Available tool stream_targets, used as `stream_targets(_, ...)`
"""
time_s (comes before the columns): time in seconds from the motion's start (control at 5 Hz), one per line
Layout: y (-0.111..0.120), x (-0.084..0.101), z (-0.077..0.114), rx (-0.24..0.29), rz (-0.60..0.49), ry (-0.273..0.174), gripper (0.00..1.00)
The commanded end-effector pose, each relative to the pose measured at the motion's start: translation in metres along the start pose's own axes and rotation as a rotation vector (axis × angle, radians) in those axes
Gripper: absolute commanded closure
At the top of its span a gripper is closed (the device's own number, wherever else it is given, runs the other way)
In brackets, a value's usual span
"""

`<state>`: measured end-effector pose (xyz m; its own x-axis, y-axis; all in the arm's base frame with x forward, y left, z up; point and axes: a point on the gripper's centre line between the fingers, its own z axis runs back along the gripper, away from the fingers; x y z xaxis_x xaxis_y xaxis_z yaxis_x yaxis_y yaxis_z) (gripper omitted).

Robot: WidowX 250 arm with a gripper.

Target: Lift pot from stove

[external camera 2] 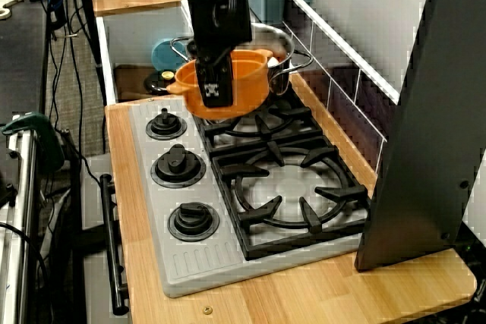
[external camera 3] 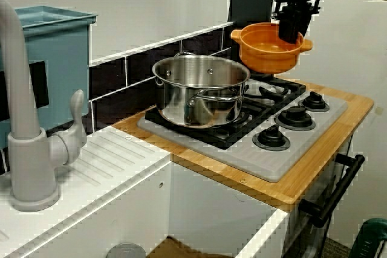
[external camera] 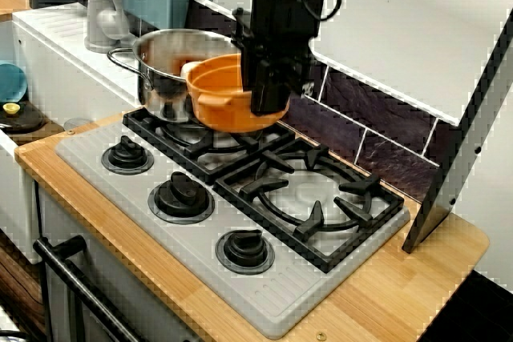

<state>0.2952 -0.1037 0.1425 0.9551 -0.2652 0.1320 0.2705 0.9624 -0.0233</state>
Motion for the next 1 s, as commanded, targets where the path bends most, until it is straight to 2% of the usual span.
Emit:
stream_targets(0.0,0.005,0.01,0.053,-0.038,0.038,-0.159,1.0)
stream_targets(0.8,0.0,0.007,0.094,-0.1,0.071,-0.194,1.0)
